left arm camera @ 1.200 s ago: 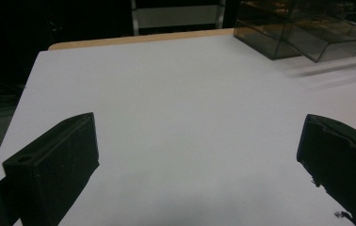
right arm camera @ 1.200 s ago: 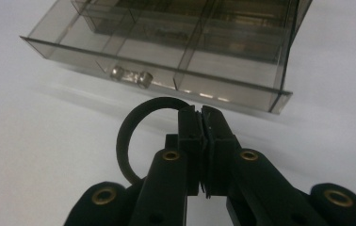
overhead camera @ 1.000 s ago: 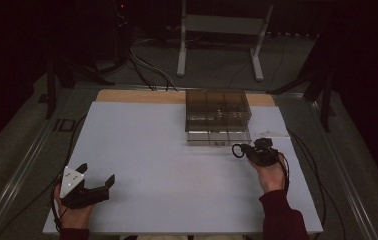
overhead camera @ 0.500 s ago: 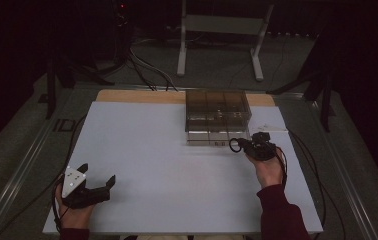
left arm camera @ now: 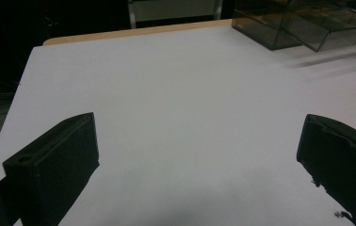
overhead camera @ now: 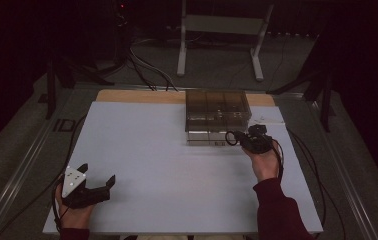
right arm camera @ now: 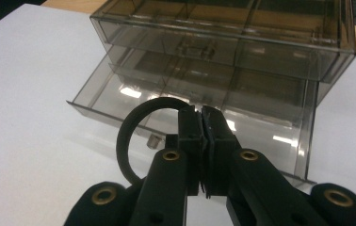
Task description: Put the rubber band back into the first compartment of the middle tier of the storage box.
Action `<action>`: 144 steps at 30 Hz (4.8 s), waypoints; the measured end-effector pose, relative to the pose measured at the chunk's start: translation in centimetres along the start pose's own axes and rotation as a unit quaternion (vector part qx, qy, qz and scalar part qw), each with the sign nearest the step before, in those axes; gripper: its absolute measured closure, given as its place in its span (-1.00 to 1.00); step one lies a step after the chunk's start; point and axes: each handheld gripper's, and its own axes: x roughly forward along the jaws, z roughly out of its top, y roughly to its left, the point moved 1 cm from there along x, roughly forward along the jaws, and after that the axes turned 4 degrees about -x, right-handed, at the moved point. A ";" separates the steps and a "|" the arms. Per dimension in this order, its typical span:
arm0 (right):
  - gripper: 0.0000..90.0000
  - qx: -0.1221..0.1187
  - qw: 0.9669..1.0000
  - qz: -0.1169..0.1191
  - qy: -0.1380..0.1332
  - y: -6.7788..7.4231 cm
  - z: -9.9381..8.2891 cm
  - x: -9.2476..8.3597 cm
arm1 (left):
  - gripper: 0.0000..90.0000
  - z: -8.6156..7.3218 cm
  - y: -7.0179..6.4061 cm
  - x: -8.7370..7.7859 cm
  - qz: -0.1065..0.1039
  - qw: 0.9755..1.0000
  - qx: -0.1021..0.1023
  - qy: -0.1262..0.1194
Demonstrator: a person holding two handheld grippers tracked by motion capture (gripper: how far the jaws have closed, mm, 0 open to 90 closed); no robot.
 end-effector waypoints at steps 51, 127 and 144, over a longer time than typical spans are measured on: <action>0.96 0.019 1.000 0.015 -0.018 0.6 3.2 2.4 | -0.99 -0.1 0.1 0.1 0.000 1.000 0.003 0.004; 0.96 0.024 0.999 0.034 -0.001 3.5 2.5 7.1 | -0.99 -0.1 0.1 0.2 -0.001 1.000 0.003 0.004; 0.96 0.018 0.999 0.035 0.013 4.4 2.0 8.3 | -0.99 -0.1 0.1 0.2 -0.001 1.000 0.004 0.004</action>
